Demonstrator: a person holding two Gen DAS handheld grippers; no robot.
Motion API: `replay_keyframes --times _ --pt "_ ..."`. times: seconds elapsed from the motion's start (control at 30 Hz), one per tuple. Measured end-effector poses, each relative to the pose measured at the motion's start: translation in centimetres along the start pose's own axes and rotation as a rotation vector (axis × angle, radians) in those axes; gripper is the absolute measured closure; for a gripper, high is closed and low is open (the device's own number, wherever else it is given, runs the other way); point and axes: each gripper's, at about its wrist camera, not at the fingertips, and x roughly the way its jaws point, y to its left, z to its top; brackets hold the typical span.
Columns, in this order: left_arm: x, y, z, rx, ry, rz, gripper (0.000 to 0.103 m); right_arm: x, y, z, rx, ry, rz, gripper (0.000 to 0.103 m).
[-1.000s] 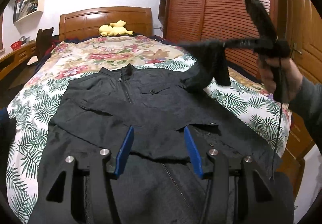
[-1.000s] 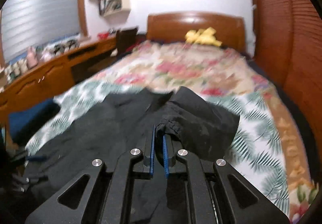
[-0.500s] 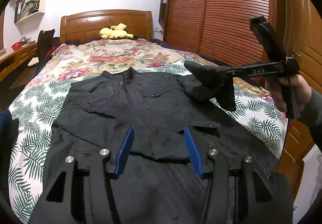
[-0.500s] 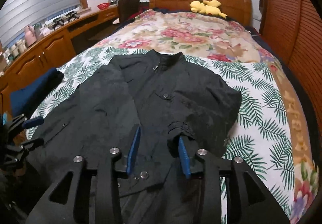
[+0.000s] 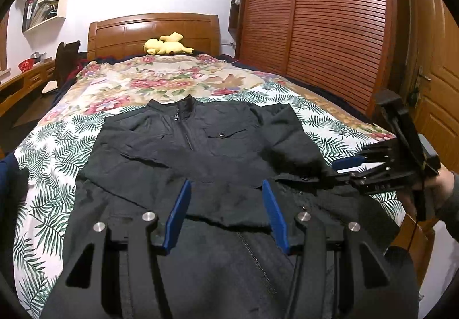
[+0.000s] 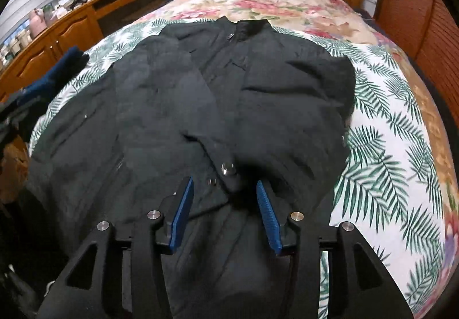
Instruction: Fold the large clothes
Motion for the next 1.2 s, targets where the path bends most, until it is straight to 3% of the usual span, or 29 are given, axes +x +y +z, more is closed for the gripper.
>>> replay_keyframes --times 0.23,0.27,0.37,0.53,0.83,1.2 --pt "0.2 -0.1 0.0 0.005 0.003 0.007 0.052 -2.9 -1.2 0.4 0.011 -0.118 -0.081 0.054" --pt "0.2 -0.1 -0.1 0.004 0.004 0.007 0.052 -2.8 -1.6 0.5 0.017 -0.117 -0.099 0.047" --pt "0.5 -0.2 -0.3 0.006 0.009 0.012 0.052 -1.3 -3.9 0.8 0.071 -0.103 -0.145 0.043" --pt "1.4 -0.7 -0.8 0.021 0.032 0.020 0.052 2.5 -8.0 0.5 0.180 -0.036 -0.165 0.042" --pt "2.2 -1.3 -1.0 0.039 0.046 0.019 0.052 5.5 -10.4 -1.1 0.342 -0.025 -0.075 0.042" --pt "2.3 -1.3 -0.8 0.040 0.047 0.020 0.052 7.3 -13.1 1.0 0.478 -0.073 0.024 0.042"
